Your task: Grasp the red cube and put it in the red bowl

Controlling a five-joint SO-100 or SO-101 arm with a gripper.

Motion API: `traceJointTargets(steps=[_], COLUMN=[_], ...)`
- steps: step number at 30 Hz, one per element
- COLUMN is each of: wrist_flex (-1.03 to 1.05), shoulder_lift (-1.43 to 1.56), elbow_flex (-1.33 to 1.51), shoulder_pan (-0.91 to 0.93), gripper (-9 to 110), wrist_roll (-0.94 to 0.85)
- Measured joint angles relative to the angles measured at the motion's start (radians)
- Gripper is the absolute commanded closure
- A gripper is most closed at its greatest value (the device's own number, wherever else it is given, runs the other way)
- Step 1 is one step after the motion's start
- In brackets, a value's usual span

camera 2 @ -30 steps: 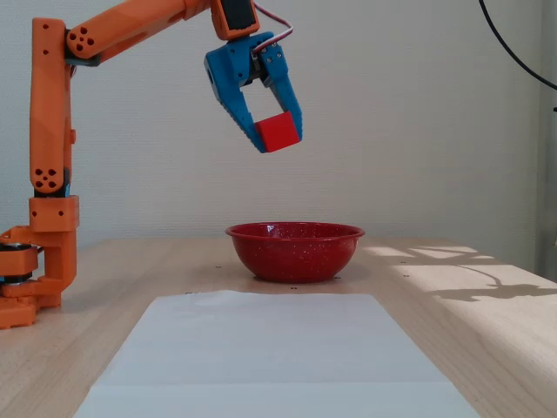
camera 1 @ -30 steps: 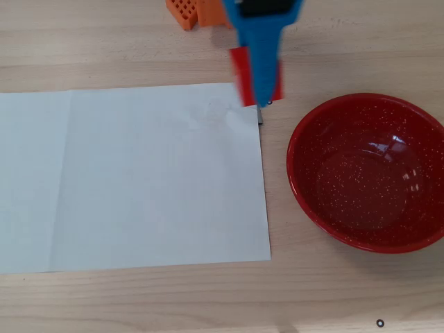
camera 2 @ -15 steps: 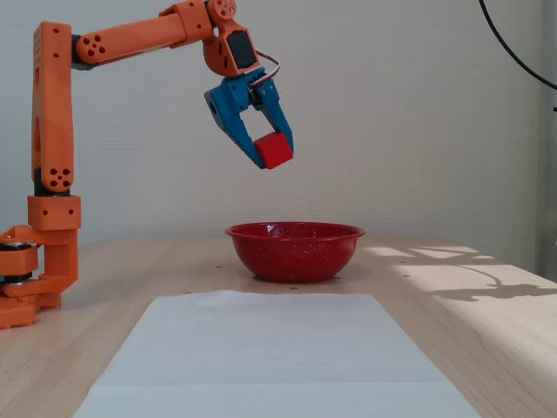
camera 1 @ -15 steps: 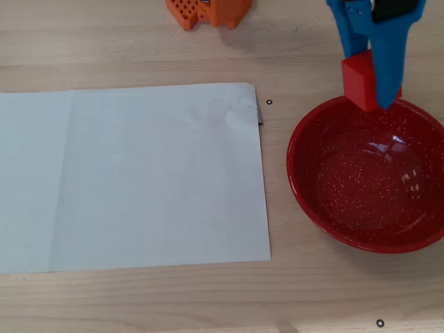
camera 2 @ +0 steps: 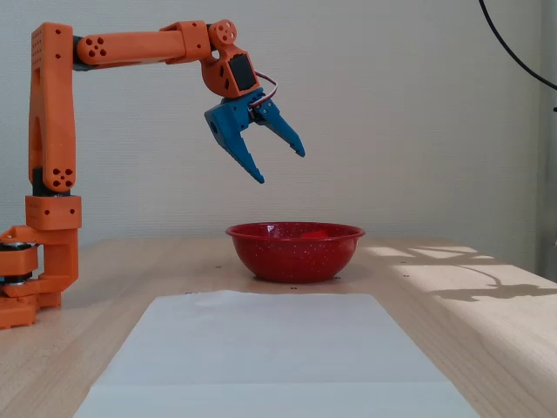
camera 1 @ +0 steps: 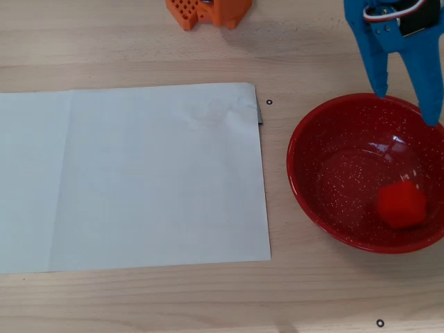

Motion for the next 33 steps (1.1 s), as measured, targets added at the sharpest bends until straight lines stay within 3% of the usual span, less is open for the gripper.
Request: traceJointTargets(steps=[10, 16, 20, 25, 33], wrist_flex=[0.080, 0.127, 0.150, 0.126, -0.147], shoulder_lift=[0.002, 0.041, 0.225, 0.453, 0.874], elbow_flex=[-0.043, -0.058, -0.012, 0.218, 0.778], shoulder_pan=[-0.008, -0.106, -0.173, -0.298, -0.471], gripper=[101, 101, 101, 101, 101], wrist_roll=[0.006, 0.025, 0.044, 0.054, 0.133])
